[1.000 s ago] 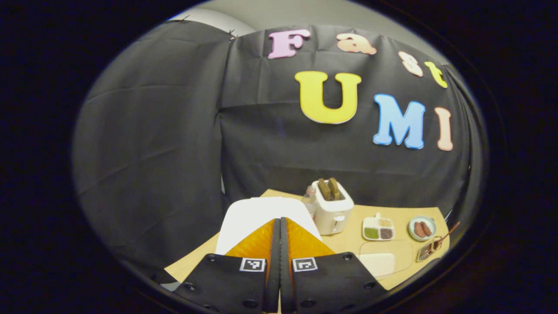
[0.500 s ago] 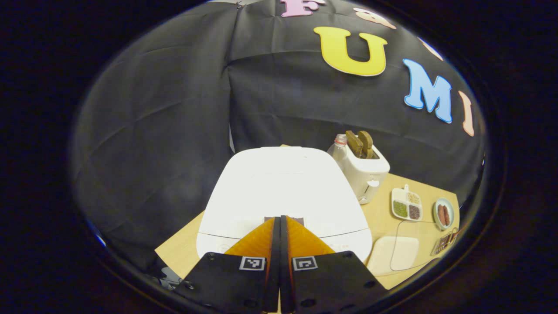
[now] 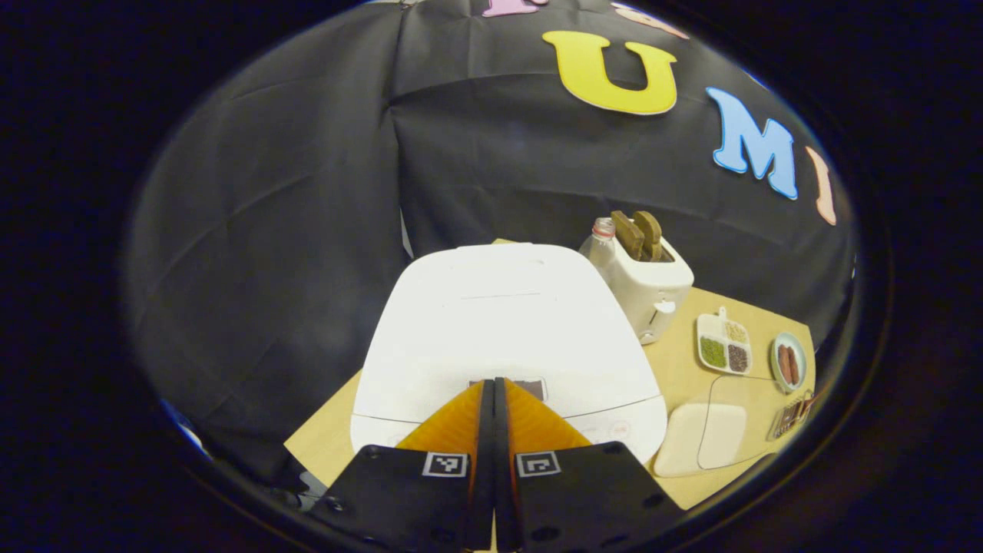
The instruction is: Close the left gripper, press the button to open the rice cooker; take a wooden spoon from the chopstick holder with the right hand, scoop a spoonful of rice and pour it into the rice cooker, then put the wooden spoon back into the chopstick holder.
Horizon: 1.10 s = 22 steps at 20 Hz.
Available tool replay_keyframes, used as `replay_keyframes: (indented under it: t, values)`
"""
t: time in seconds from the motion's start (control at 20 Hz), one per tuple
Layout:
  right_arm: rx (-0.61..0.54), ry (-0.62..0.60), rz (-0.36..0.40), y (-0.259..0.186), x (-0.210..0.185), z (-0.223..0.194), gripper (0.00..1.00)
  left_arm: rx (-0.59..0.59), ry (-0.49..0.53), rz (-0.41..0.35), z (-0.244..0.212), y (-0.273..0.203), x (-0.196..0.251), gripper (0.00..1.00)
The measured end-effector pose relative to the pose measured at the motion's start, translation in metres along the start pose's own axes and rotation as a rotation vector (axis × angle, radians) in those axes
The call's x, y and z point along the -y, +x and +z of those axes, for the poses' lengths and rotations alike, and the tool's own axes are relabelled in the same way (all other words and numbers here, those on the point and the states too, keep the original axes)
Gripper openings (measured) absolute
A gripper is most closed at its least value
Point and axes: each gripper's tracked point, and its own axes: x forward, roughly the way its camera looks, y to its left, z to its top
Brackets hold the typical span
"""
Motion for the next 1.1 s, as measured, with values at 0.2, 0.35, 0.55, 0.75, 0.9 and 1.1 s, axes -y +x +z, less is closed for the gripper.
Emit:
replay_keyframes:
  t: [0.2,0.35,0.55,0.75,0.9,1.1]
  values:
    - [-0.017,0.023,0.011,0.002,-0.003,-0.008,0.95,-0.053,0.016,-0.027,-0.002,0.007,0.001,0.09]
    - [-0.028,0.043,0.027,0.002,-0.009,-0.011,0.95,-0.053,0.024,-0.034,0.001,0.006,0.001,0.1]
    - [-0.002,0.027,0.015,0.0,-0.005,-0.008,0.95,0.047,0.069,-0.017,0.012,-0.002,-0.002,0.09]
    - [0.032,0.013,-0.013,-0.005,0.007,-0.005,0.96,0.47,0.099,0.076,0.094,-0.057,-0.006,0.1]
    - [0.048,0.002,-0.033,-0.007,0.014,-0.004,0.95,0.636,0.061,-0.004,0.127,-0.122,0.013,0.11]
    - [0.068,-0.02,-0.056,-0.008,0.022,-0.003,0.95,0.732,0.094,-0.116,0.141,-0.182,0.035,0.5]
